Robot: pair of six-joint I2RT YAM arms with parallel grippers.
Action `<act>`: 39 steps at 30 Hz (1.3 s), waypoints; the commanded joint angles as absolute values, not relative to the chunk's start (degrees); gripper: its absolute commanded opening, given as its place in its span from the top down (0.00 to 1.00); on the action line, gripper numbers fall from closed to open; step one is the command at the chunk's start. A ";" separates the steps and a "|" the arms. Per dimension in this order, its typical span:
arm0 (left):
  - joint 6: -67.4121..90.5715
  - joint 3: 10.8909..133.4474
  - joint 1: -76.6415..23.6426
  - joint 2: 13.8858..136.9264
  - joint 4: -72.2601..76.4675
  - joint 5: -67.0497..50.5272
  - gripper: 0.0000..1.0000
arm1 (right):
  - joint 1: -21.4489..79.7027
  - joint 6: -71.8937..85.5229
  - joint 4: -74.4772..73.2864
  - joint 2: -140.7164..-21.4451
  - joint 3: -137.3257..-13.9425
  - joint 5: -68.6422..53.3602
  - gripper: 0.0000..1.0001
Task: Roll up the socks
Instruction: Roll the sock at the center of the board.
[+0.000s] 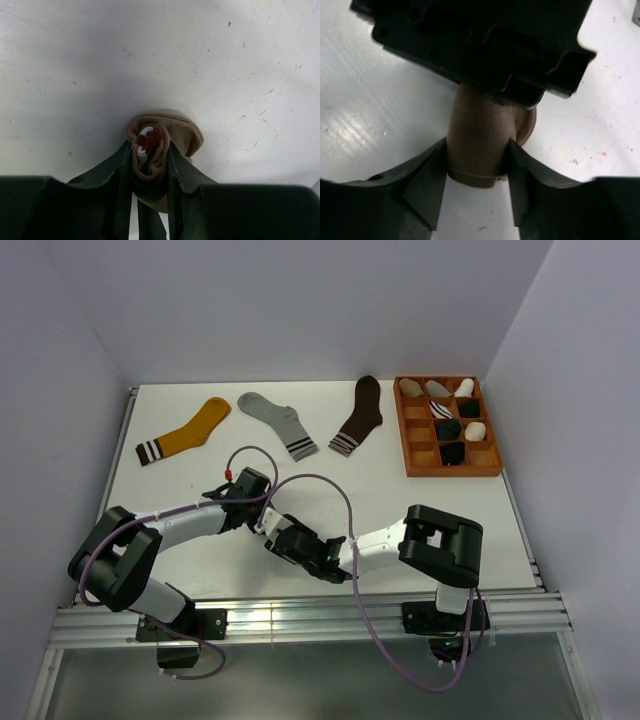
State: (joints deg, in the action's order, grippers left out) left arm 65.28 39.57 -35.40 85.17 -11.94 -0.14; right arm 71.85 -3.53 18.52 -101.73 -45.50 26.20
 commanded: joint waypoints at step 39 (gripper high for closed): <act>67.76 33.49 -35.68 79.28 -10.90 1.58 0.45 | 42.46 19.15 4.39 -105.81 -55.19 -38.03 1.00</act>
